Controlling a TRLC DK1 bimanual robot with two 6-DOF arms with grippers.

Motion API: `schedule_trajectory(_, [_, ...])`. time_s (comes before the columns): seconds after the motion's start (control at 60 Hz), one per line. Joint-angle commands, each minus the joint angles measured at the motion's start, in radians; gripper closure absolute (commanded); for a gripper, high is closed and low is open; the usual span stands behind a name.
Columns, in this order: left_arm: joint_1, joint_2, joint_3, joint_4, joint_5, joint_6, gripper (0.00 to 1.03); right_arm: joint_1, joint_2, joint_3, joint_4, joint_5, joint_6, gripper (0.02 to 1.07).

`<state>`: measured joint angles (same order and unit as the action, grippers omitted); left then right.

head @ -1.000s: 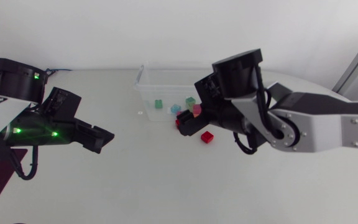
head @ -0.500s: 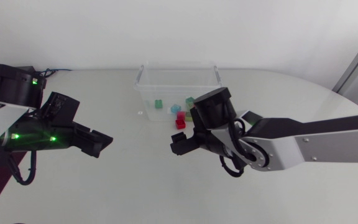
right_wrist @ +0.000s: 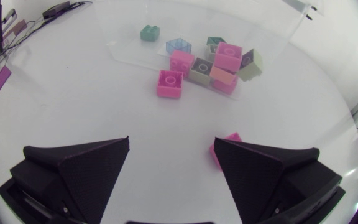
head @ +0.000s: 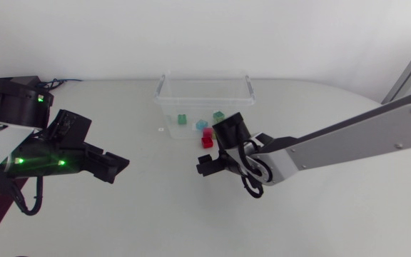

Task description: Pick up the duplo bricks and place them in the container

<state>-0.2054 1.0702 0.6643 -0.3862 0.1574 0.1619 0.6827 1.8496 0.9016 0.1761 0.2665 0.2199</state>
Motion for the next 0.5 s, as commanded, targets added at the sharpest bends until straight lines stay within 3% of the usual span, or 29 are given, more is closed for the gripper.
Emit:
schedule_trajectory(0.0, [0.003,0.007,-0.019,0.007,0.008,0.013,0.05,-0.005,0.057,0.065,-0.007,0.005,-0.028,0.08])
schedule_trajectory(0.483, [0.004,0.063,-0.032,0.053,0.011,0.011,0.05,-0.032,0.206,0.287,-0.152,-0.004,-0.03,0.08])
